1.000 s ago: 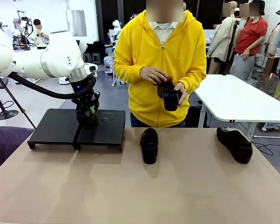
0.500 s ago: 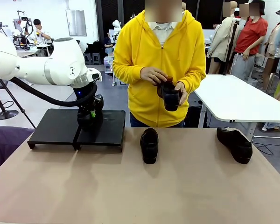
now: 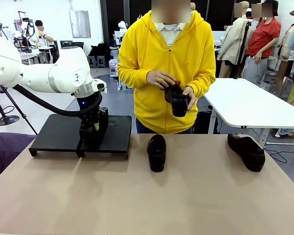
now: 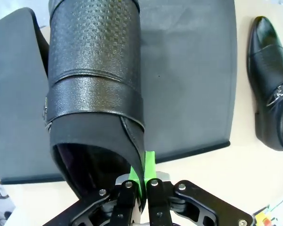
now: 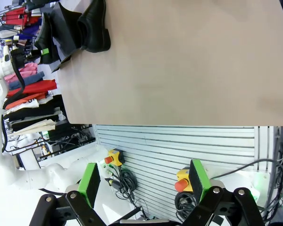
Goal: Organize the shoes by placing them on the stand.
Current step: Place the Shoe from the middle of the table onto the Shoes Stand.
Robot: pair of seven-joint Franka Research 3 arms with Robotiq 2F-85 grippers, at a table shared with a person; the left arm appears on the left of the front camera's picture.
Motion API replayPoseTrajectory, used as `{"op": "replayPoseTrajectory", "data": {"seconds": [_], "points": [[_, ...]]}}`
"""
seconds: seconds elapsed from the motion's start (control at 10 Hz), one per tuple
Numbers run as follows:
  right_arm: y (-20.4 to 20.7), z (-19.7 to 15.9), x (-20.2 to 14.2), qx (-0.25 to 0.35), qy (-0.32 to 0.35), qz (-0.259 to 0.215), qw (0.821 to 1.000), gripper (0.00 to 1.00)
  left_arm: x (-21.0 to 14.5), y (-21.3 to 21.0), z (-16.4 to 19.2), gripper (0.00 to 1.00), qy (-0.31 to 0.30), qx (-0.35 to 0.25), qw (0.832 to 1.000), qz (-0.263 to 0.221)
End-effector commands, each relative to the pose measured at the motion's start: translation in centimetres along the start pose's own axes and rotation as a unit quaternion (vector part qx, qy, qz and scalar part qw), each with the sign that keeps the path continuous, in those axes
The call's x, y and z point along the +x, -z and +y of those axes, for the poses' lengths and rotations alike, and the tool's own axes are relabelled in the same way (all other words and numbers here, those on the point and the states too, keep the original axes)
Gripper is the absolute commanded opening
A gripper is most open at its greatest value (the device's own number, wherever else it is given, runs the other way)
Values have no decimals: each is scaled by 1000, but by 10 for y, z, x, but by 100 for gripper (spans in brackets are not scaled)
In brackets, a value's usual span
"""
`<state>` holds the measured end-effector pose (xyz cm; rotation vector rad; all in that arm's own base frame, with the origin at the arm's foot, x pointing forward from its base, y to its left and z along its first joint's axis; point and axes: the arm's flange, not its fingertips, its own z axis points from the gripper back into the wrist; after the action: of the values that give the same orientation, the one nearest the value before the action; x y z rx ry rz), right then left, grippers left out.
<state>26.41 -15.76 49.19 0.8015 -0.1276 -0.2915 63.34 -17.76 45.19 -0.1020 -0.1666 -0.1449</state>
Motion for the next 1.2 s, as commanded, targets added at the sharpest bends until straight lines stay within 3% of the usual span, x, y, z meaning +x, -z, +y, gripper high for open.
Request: {"op": "replayPoseTrajectory", "data": {"seconds": [0.0, 0.1, 0.2, 0.8, 1.1], "points": [[-3, -1, -1, -8, -8, 3, 1000, 100, 12, -8, -2, 0, -7, -16, 1000, 13], [-3, -1, -1, -8, -8, 3, 1000, 100, 13, -8, -2, 57, -11, -19, 1000, 16], [-3, -1, -1, -8, -8, 3, 1000, 100, 14, -9, -1, 100, -16, -31, 999, 17], [-3, -1, -1, -8, -8, 3, 1000, 100, 11, -27, 4, 100, -12, -69, 997, 13], [-3, -1, -1, -8, -8, 3, 1000, 100, -12, -66, 25, 100, -5, -67, 993, 100]]}}
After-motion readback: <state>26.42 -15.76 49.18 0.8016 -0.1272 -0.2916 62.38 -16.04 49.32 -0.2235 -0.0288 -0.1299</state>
